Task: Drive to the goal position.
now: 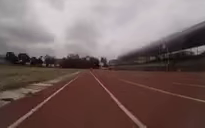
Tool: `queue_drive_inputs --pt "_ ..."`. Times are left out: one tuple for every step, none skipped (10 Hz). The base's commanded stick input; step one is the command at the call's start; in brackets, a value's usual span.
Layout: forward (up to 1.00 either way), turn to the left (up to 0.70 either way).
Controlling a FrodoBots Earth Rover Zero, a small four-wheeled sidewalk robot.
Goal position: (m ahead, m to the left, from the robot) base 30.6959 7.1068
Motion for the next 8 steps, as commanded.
queue_drive_inputs --pt "0.99 0.0" --pt "0.99 0.0" --pt "0.99 0.0" --pt "0.99 0.0" --pt "0.99 0.0" --pt "0.99 0.0" --pt "0.99 0.0" --pt "0.99 0.0"
